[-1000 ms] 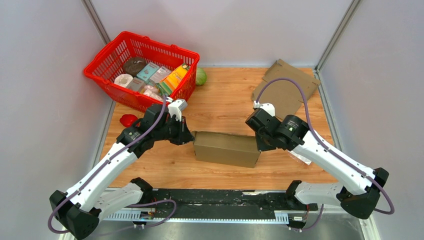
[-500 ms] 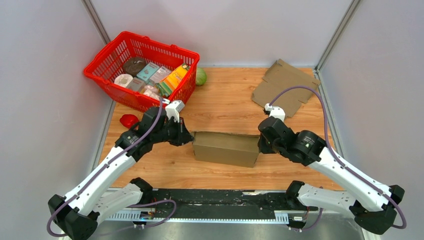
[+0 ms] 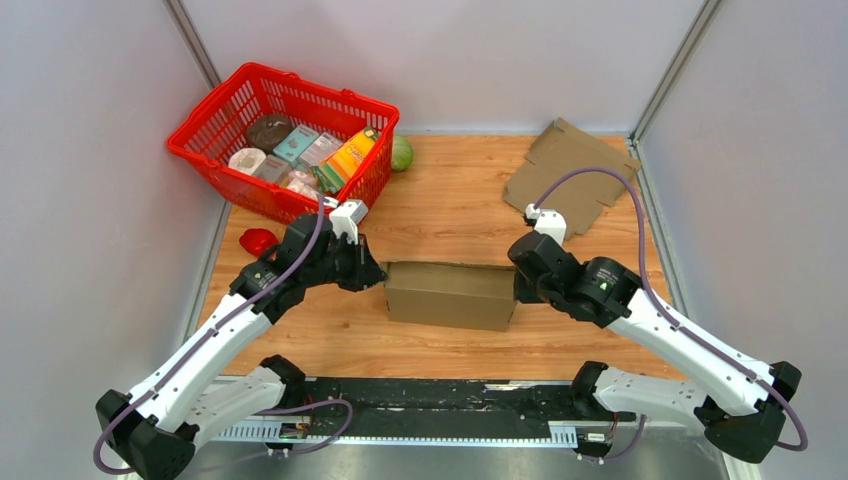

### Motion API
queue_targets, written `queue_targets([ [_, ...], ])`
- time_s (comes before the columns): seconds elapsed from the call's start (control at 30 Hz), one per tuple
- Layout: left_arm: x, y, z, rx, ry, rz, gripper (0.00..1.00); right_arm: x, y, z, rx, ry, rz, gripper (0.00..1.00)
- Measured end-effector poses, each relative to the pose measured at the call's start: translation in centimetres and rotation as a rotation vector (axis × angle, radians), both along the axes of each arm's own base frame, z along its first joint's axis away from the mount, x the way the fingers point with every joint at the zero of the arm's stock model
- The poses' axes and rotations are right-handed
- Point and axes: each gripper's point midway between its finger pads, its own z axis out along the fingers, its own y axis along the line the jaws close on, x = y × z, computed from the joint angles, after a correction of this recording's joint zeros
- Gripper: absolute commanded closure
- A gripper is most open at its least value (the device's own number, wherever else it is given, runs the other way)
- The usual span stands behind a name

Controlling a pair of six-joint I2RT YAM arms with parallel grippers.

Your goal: Fold the paper box

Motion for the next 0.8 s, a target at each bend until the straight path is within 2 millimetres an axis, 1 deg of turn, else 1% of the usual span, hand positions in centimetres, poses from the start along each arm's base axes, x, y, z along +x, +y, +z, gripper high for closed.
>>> queue_targets([
  [0.33, -0.1, -0.1, 0.0, -0.003, 0.003, -0.006, 1.00, -0.1, -0.4, -0.1, -0.020, -0.005, 0.002, 1.00],
  [0.4, -0.1, -0.1, 0.0, -0.003, 0.003, -0.007, 1.00, 0.0, -0.4, -0.3, -0.015, -0.014, 0.004, 0.99],
  [0.5, -0.1, -0.1, -0.1, -0.004, -0.001, -0.005, 1.00, -0.1, -0.4, -0.5, 0.005, -0.033, 0.018, 0.83],
  [0.53, -0.2, 0.0, -0.2, -0.003, -0.003, -0.003, 1.00, -0.3, -0.3, -0.3, 0.015, -0.036, 0.029, 0.74],
  [0.6, -0.2, 0.2, -0.2, -0.003, -0.008, 0.002, 1.00, -0.4, -0.1, 0.1, 0.034, -0.045, 0.043, 0.70],
  [0.67, -0.3, 0.2, -0.2, -0.002, -0.011, 0.001, 1.00, -0.4, 0.0, 1.0, 0.049, -0.066, 0.062, 0.64],
  [0.7, -0.3, 0.2, -0.2, -0.001, -0.013, 0.002, 1.00, -0.3, 0.1, 1.6, 0.057, -0.077, 0.070, 0.64],
  [0.8, -0.3, 0.3, -0.3, 0.002, -0.016, 0.008, 1.00, 0.1, 0.5, 4.1, 0.084, -0.125, 0.094, 0.63],
])
